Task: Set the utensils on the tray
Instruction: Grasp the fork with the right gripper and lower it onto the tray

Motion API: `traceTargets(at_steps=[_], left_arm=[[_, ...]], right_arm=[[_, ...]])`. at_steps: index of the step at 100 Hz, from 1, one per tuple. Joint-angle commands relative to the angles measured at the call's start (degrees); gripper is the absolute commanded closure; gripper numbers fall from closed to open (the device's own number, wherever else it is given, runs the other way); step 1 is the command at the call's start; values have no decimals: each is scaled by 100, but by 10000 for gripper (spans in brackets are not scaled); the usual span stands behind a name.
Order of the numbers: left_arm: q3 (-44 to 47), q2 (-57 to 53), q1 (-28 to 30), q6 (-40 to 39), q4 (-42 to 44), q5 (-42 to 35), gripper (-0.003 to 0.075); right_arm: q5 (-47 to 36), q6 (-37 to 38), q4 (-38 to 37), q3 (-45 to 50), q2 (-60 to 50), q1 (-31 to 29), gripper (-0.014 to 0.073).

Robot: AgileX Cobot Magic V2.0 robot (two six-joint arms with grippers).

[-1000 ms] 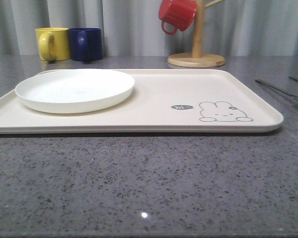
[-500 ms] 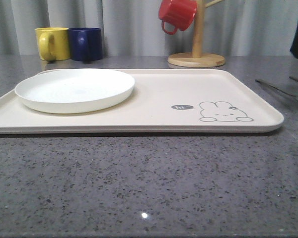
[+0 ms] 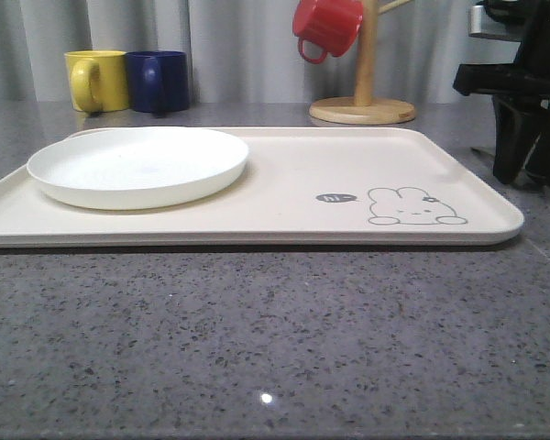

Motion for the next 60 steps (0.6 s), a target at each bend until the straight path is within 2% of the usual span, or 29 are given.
traceTargets(at_steps=[1, 18, 41, 60], left_arm=[[-137, 50, -29, -42, 1, -400, 739], [-137, 50, -29, -42, 1, -400, 739], [-137, 50, -29, -42, 1, -400, 739], [-137, 50, -29, -42, 1, -400, 739]], right_arm=[[-22, -34, -18, -185, -211, -4, 431], [-21, -34, -31, -189, -223, -4, 684], [-100, -46, -31, -307, -683, 152, 665], [404, -36, -40, -1062, -745, 788, 665]])
